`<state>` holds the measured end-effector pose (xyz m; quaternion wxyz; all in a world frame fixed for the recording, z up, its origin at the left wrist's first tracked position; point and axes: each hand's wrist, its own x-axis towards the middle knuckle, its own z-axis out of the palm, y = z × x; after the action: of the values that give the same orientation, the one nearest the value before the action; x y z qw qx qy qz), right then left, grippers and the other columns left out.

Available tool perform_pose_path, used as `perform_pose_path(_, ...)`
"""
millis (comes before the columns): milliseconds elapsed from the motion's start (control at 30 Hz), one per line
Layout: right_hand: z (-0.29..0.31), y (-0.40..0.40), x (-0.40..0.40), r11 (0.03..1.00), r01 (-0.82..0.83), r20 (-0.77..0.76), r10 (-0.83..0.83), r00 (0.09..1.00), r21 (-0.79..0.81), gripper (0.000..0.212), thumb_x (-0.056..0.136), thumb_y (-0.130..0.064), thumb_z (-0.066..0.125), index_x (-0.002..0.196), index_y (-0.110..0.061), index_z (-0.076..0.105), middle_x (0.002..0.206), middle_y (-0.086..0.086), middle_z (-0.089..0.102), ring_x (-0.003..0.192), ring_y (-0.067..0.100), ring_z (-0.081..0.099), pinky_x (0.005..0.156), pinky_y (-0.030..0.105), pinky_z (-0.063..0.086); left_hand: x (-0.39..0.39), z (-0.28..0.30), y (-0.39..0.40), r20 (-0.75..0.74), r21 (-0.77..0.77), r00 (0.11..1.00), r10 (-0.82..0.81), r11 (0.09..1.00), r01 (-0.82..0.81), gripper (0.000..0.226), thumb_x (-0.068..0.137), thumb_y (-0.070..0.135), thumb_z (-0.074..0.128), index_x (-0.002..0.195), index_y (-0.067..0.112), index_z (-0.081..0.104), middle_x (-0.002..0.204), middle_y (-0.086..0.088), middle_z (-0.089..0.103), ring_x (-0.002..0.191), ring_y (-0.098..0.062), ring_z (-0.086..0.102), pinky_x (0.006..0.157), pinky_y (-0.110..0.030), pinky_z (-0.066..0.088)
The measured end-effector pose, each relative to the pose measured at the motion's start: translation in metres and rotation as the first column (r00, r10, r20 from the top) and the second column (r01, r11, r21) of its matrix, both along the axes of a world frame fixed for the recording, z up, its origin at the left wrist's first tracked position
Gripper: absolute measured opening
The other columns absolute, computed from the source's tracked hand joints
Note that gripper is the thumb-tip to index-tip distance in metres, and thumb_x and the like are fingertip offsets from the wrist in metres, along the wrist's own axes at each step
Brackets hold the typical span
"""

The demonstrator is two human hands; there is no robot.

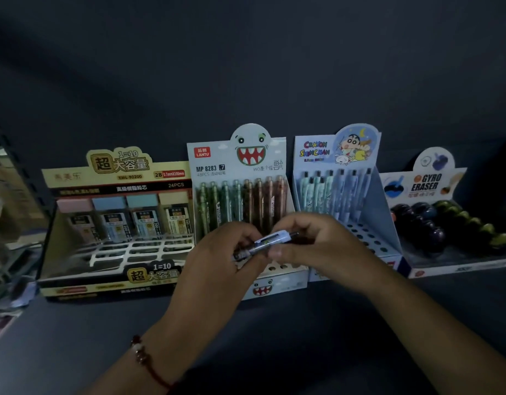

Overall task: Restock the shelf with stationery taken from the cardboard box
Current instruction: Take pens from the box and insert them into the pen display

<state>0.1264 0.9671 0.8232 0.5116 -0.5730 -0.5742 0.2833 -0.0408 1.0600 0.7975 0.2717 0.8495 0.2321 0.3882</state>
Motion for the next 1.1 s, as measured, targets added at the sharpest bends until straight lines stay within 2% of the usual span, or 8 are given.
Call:
perform_pose_path(167, 0.0, 0.0, 0.011, 0.994, 0.077, -0.208, -0.06, 0.976, 0.073, 0.012, 0.083, -0.007, 0.069, 0.085, -0.018, 0.072, 0.081, 0.005, 0.073, 0.075, 0.015, 0.068, 0.061, 0.024, 0.052, 0.0, 0.001, -0.006, -0.042, 0.034, 0.997, -0.067, 0.997, 0.068, 0.019, 0.086, 0.048, 0.063, 0.103, 0.042, 0.062, 0.088, 0.019, 0.06, 0.081, -0.005, 0.059, 0.063, -0.017, 0.045)
perform_pose_path(300, 0.01, -0.005, 0.032, 0.975, 0.178, -0.545, -0.076, 0.835, 0.137, 0.01, 0.086, -0.008, 0.061, 0.087, -0.013, 0.069, 0.077, 0.002, 0.071, 0.066, 0.012, 0.064, 0.054, 0.022, 0.049, 0.0, -0.001, -0.015, -0.158, 0.138, 0.979, -0.128, 0.979, 0.15, 0.033, 0.091, 0.054, 0.049, 0.12, 0.045, 0.061, 0.104, 0.028, 0.057, 0.101, 0.003, 0.057, 0.077, -0.012, 0.045)
perform_pose_path(400, 0.017, -0.016, 0.056, 0.923, 0.335, -0.605, -0.159, 0.78, 0.19, 0.013, 0.088, -0.009, 0.062, 0.088, -0.016, 0.073, 0.079, 0.001, 0.072, 0.066, 0.011, 0.065, 0.056, 0.023, 0.051, 0.006, 0.0, -0.023, -0.331, 0.231, 0.926, -0.182, 0.936, 0.266, 0.042, 0.095, 0.058, 0.041, 0.136, 0.049, 0.048, 0.128, 0.036, 0.047, 0.123, 0.017, 0.037, 0.098, -0.001, 0.028)
perform_pose_path(500, 0.017, -0.027, 0.08, 0.835, 0.511, -0.547, -0.336, 0.767, 0.203, 0.01, 0.093, -0.012, 0.062, 0.098, -0.017, 0.069, 0.089, 0.002, 0.073, 0.077, 0.011, 0.068, 0.066, 0.024, 0.054, 0.018, 0.0, -0.029, -0.482, 0.389, 0.863, -0.153, 0.845, 0.368, 0.047, 0.098, 0.06, 0.033, 0.143, 0.047, 0.04, 0.145, 0.026, 0.038, 0.134, 0.006, 0.031, 0.108, -0.008, 0.009)
perform_pose_path(667, 0.019, -0.033, 0.103, 0.689, 0.656, -0.297, -0.585, 0.755, 0.308, 0.012, 0.093, -0.012, 0.062, 0.099, -0.019, 0.07, 0.091, -0.005, 0.074, 0.084, 0.007, 0.069, 0.073, 0.021, 0.054, 0.048, -0.004, -0.037, -0.576, 0.525, 0.813, -0.083, 0.725, 0.446, 0.05, 0.097, 0.056, 0.035, 0.14, 0.035, 0.047, 0.141, 0.005, 0.051, 0.129, -0.016, 0.045, 0.107, -0.031, 0.03)
perform_pose_path(900, -0.013, -0.018, 0.105, 0.706, 0.622, 0.005, -0.663, 0.749, 0.339, 0.019, 0.096, -0.021, 0.062, 0.089, -0.038, 0.064, 0.091, -0.012, 0.071, 0.089, 0.008, 0.067, 0.088, 0.045, 0.054, 0.064, -0.02, -0.03, -0.572, 0.525, 0.814, -0.106, 0.715, 0.462, 0.05, 0.097, 0.056, 0.038, 0.141, 0.034, 0.046, 0.146, 0.006, 0.045, 0.132, -0.013, 0.038, 0.112, -0.027, 0.014)
perform_pose_path(1033, -0.018, -0.015, 0.108, 0.714, 0.614, 0.048, -0.665, 0.746, 0.336, 0.009, 0.096, -0.024, 0.062, 0.098, -0.031, 0.067, 0.096, -0.012, 0.071, 0.094, 0.004, 0.067, 0.092, 0.042, 0.054, 0.063, -0.027, -0.025, -0.555, 0.522, 0.821, -0.135, 0.712, 0.47, 0.05, 0.098, 0.057, 0.038, 0.142, 0.035, 0.045, 0.152, 0.007, 0.038, 0.138, -0.012, 0.032, 0.117, -0.027, 0.007)
perform_pose_path(1100, -0.02, -0.013, 0.111, 0.718, 0.623, 0.073, -0.672, 0.737, 0.311, 0.02, 0.095, -0.026, 0.062, 0.114, -0.02, 0.068, 0.105, -0.006, 0.071, 0.1, 0.006, 0.066, 0.096, 0.04, 0.052, 0.064, -0.027, -0.025, -0.55, 0.514, 0.824, -0.14, 0.721, 0.466, 0.05, 0.098, 0.057, 0.037, 0.141, 0.036, 0.045, 0.152, 0.008, 0.038, 0.139, -0.012, 0.031, 0.118, -0.024, 0.003)
